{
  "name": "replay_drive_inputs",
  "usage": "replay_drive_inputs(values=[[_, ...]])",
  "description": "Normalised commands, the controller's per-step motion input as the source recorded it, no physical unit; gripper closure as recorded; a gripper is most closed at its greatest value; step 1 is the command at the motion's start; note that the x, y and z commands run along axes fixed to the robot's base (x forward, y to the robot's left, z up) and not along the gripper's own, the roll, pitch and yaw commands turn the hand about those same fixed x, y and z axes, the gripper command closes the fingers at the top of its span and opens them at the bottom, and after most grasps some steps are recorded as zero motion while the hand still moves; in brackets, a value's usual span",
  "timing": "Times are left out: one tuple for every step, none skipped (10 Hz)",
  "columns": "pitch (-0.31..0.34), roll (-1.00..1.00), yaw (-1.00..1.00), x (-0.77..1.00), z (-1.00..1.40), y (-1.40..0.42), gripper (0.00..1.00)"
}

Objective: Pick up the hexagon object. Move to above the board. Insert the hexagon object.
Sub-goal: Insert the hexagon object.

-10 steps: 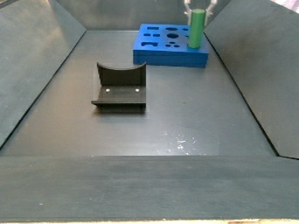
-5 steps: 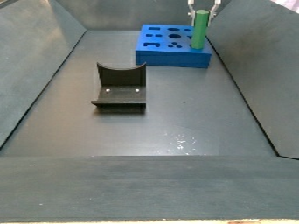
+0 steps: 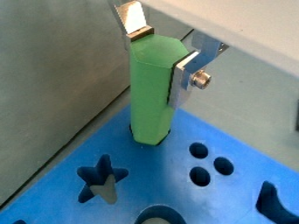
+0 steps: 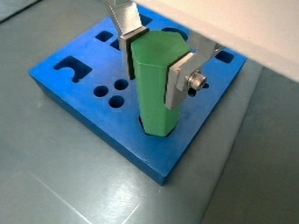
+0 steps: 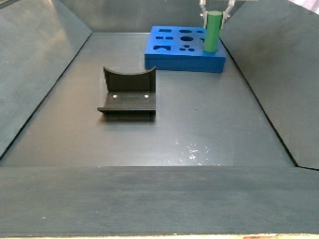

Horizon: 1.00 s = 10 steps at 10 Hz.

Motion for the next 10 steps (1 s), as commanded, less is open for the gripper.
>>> replay_drive_inputs(values=[[-0.137,0.27,0.40,0.00,-0.85,0.02,1.00],[-0.140,0.09,0.45,-0.02,-1.00,0.01,1.00],[-0.083,0.07,0.34,-0.01,-1.00,0.00,1.00],[-0.051,0.07,0.30,0.00,-1.00,0.00,1.00],[-0.040,0.07,0.30,0.00,-1.00,0.00,1.00],[-0.051,0.06,0.38,-0.02,-1.00,0.00,1.00],[-0.009,0.02,0.38,0.00,-1.00,0.00,1.00],[-0.006,0.02,0.39,0.00,-1.00,0.00,1.00],[-0.006,0.02,0.39,0.00,-1.00,0.00,1.00],[-0.009,0.02,0.39,0.00,-1.00,0.00,1.00]])
